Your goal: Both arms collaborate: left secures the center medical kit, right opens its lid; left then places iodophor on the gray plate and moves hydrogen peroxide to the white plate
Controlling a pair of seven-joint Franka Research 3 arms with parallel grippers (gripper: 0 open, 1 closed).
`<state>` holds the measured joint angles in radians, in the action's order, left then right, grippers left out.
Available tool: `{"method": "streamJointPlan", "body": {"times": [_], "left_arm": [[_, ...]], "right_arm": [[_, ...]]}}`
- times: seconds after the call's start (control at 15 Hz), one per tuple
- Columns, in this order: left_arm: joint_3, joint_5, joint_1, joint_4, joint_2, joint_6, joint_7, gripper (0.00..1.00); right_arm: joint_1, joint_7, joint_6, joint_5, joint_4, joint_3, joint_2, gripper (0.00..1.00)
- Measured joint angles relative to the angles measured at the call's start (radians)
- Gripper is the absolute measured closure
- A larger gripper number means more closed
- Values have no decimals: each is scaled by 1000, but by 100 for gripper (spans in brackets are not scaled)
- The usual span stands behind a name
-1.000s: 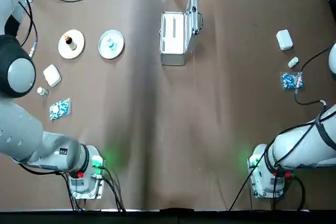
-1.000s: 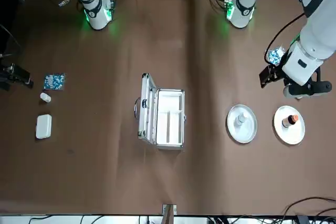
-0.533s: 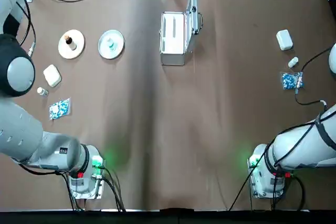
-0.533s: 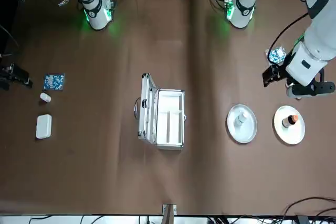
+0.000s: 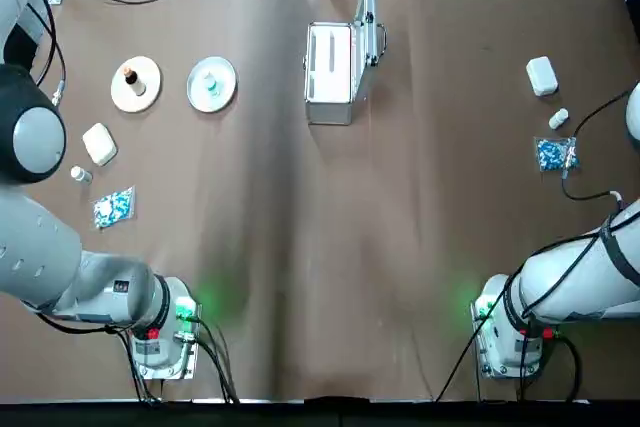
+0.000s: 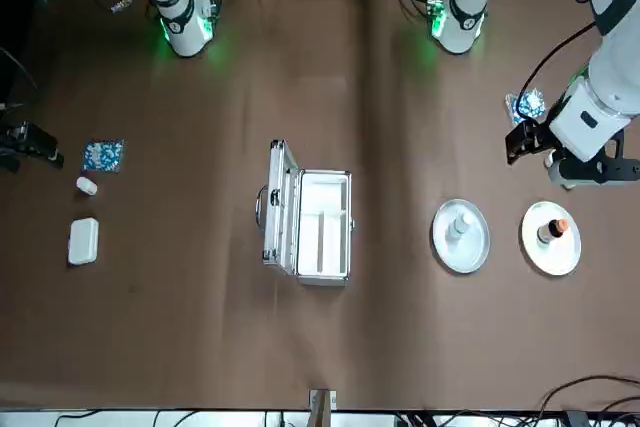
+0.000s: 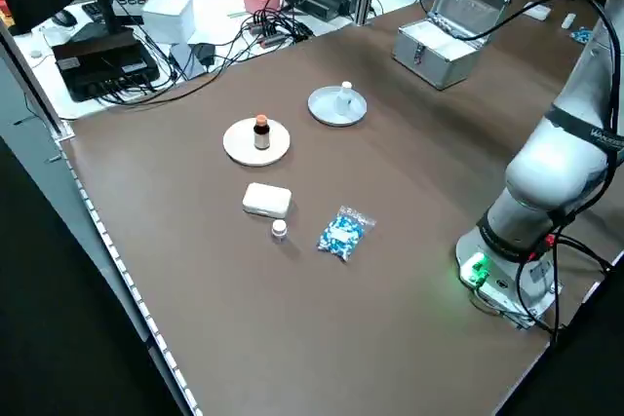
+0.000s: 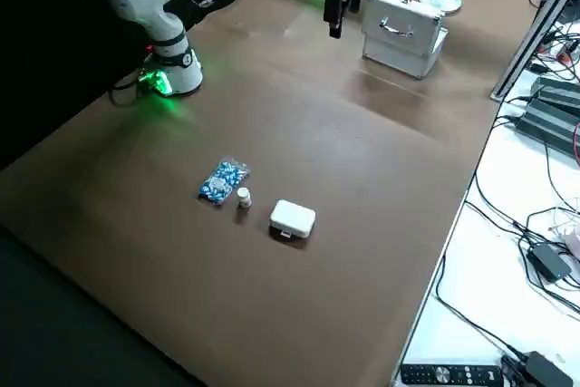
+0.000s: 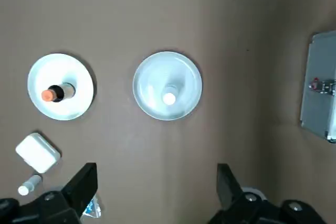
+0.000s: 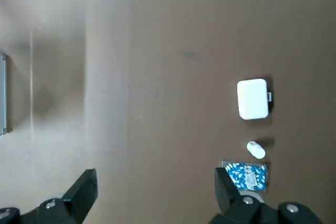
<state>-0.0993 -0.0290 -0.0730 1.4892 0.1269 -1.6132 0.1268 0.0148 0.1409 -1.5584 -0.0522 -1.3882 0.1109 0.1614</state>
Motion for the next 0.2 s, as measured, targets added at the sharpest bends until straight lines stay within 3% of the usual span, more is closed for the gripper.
{"method": "streamJointPlan", "body": {"times": [0.2], "left_arm": [[0,33,13,-2,0,0,28,0]], "right_arm": [[0,0,13,0,0,-3,0,1]]}}
